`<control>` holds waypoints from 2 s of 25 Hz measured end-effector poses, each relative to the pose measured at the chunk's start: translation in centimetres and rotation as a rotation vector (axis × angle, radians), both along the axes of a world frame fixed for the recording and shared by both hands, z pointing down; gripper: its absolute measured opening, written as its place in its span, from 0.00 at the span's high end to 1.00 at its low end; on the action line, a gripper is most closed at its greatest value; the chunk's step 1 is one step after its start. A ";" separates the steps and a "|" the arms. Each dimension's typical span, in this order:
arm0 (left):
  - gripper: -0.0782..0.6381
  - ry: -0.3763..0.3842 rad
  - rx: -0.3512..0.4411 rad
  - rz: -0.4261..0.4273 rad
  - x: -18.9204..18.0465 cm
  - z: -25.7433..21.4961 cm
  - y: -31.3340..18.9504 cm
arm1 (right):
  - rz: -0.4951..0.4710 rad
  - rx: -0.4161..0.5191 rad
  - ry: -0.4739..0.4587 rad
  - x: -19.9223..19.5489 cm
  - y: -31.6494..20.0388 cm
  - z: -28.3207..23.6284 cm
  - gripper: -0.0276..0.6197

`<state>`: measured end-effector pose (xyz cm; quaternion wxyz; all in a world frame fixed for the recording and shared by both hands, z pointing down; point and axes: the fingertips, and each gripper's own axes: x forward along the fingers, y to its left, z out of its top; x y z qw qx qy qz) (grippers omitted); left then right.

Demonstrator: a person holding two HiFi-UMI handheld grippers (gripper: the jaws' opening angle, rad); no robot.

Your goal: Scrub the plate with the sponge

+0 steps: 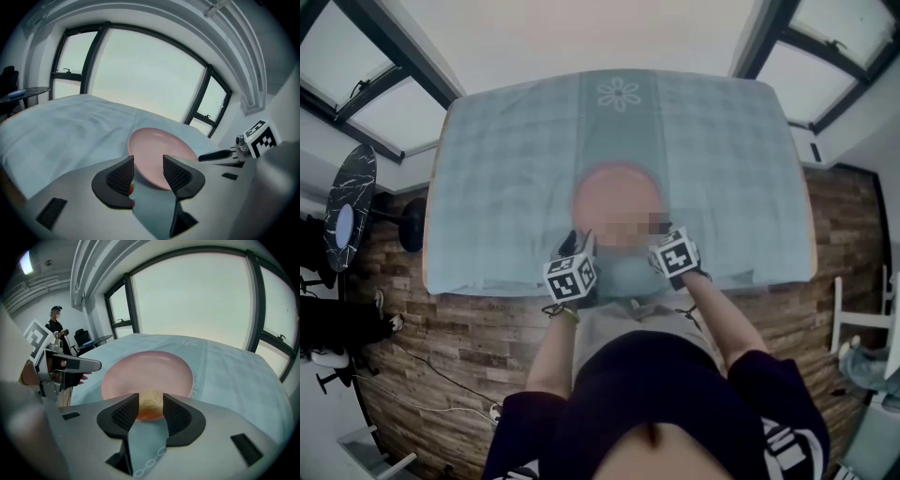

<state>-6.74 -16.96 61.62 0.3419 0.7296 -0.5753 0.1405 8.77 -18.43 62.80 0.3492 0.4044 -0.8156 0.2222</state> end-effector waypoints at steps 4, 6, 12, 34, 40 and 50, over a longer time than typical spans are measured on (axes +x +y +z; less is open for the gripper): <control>0.63 -0.007 -0.025 0.002 -0.2 1.3 -1.4 | 0.006 -0.016 0.058 0.5 -0.7 1.4 0.72; 0.63 -0.015 -0.033 0.008 -0.2 1.9 -1.9 | -0.001 -0.010 0.077 0.6 -1.0 1.8 0.72; 0.63 -0.023 -0.062 0.017 -0.9 2.8 -3.0 | -0.047 -0.037 0.134 0.1 -1.0 2.7 0.79; 0.63 0.021 -0.090 0.075 -0.7 4.1 -3.7 | -0.338 -0.071 0.392 -1.6 -1.0 3.7 0.91; 0.64 0.022 -0.074 0.069 -1.0 3.7 -3.8 | -0.494 -0.109 0.424 -4.5 0.4 3.7 0.92; 0.68 0.019 -0.061 0.020 -2.4 3.2 -3.9 | -0.591 -0.122 0.398 -8.3 0.3 3.8 0.92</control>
